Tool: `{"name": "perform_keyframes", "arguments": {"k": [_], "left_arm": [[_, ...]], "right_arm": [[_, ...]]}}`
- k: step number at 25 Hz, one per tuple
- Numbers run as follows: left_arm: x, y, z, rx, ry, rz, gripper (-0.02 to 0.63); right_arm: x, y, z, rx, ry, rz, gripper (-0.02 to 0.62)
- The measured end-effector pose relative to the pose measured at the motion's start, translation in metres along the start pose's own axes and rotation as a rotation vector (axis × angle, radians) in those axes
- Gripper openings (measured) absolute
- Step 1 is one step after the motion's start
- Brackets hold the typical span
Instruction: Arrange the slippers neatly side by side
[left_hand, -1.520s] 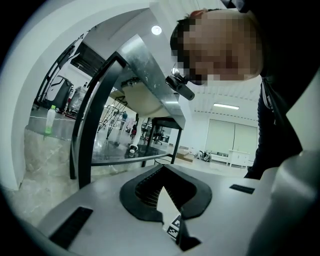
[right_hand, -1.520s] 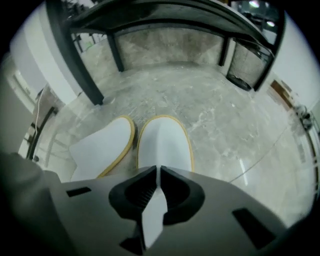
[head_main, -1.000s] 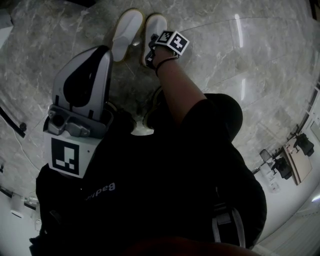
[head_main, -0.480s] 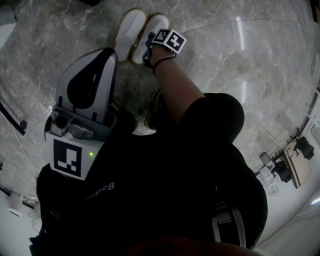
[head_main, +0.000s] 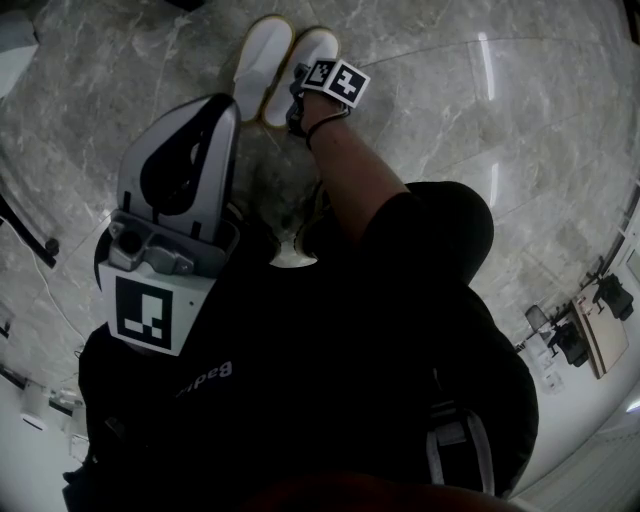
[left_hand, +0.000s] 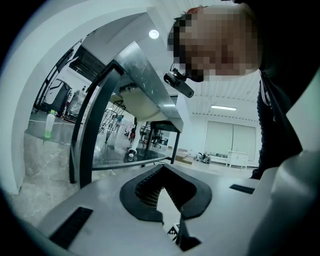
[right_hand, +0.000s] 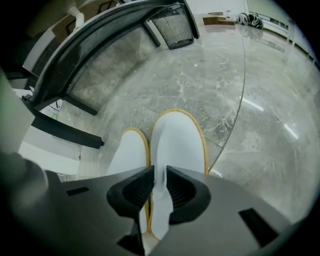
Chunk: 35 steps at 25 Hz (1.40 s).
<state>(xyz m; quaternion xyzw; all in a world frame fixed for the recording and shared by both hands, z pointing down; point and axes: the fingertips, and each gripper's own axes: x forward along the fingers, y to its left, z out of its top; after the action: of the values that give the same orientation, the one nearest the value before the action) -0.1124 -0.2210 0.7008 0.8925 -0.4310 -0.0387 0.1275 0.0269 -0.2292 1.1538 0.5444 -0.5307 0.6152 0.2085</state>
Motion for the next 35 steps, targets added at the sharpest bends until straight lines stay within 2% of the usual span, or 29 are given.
{"name": "perform_keyframes", "arguments": {"k": [4,8,11,13,15,19,25,31,35], "left_arm": [[0.002,0.003,-0.004,0.045,0.002,0.025,0.002],[0.006,0.010,-0.011,0.066,0.045,0.085,0.002],[0.001,0.008,-0.018,0.115,0.099,0.133,0.002],[-0.002,-0.004,-0.019,0.126,0.140,0.138,0.002],[-0.006,-0.023,-0.006,0.102,0.166,0.137,0.002],[-0.019,-0.068,0.058,0.066,0.222,0.126,0.002],[-0.048,-0.129,0.183,0.112,0.264,0.060,0.002],[-0.077,-0.162,0.305,0.174,0.282,0.041,0.002],[-0.073,-0.185,0.389,0.209,0.220,0.050,0.002]], "right_arm": [[-0.003,0.006,-0.005,-0.052,0.013,0.012,0.128],[-0.029,0.005,-0.007,-0.094,0.027,-0.048,0.145],[-0.081,0.025,0.003,-0.150,-0.013,-0.059,0.146],[-0.130,0.051,0.012,-0.222,-0.056,-0.023,0.145],[-0.184,0.083,0.024,-0.290,-0.096,0.036,0.145],[-0.294,0.136,0.065,-0.355,-0.167,0.149,0.145],[-0.470,0.184,0.121,-0.358,-0.273,0.254,0.144],[-0.640,0.235,0.112,-0.442,-0.342,0.343,0.144],[-0.735,0.289,0.093,-0.551,-0.369,0.419,0.144]]}}
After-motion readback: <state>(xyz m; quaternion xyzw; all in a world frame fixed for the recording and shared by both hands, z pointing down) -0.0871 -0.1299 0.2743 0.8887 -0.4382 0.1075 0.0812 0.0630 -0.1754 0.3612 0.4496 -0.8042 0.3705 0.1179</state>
